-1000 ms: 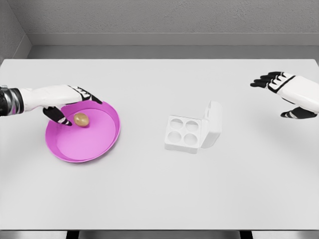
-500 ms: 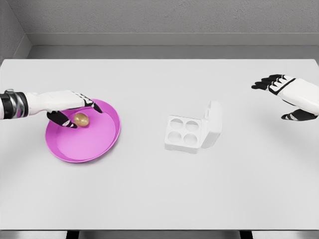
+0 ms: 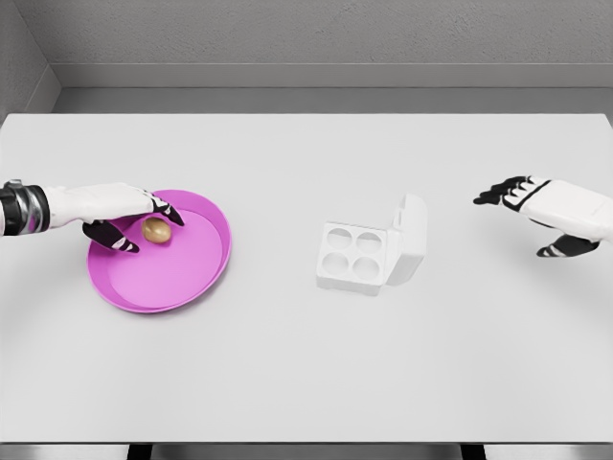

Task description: Pack egg into the box and close the box lid

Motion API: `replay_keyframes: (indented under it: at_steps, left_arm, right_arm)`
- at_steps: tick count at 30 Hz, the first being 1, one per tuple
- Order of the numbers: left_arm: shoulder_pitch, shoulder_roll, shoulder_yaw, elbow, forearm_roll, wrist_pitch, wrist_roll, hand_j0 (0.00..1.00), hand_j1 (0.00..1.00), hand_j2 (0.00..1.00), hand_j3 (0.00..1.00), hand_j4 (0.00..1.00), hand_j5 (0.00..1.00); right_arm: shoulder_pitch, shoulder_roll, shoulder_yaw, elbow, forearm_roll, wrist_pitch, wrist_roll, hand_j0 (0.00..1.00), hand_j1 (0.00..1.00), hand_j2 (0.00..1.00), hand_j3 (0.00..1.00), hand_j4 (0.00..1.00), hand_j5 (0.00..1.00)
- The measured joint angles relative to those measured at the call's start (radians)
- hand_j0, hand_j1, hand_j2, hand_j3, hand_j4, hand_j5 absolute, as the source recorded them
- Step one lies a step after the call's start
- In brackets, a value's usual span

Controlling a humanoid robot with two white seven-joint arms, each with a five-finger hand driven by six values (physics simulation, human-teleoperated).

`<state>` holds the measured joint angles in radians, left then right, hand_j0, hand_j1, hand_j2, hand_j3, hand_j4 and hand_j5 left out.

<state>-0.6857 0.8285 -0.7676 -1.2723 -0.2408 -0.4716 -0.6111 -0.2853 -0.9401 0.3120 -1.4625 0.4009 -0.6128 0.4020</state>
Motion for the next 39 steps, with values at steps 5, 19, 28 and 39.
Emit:
replay_keyframes:
  at_steps: [5,19,28,39]
  left_arm:
    - [0.000,-0.005,0.000,0.001,-0.006,0.000,0.000,0.74,0.74,0.74,0.74,0.74,0.74]
    - [0.002,-0.021,0.000,0.016,-0.020,0.000,0.000,0.71,0.71,0.71,0.71,0.71,0.71]
    - [0.002,-0.028,0.003,0.032,-0.011,0.005,0.004,0.48,0.48,0.48,0.48,0.48,0.48]
    - [0.000,-0.028,0.005,0.027,-0.022,-0.003,0.000,0.29,0.29,0.29,0.29,0.29,0.29]
  right_arm:
    - [0.008,0.003,0.011,-0.007,0.001,0.000,0.007,1.00,1.00,1.00,1.00,1.00,1.00]
    - [0.014,-0.004,0.014,-0.041,0.003,0.000,0.009,1.00,1.00,1.00,1.00,1.00,1.00]
    - [0.011,-0.005,0.013,-0.041,0.003,0.000,0.009,1.00,1.00,1.00,1.00,1.00,1.00]
    - [0.011,-0.006,0.012,-0.041,0.003,0.000,0.009,1.00,1.00,1.00,1.00,1.00,1.00]
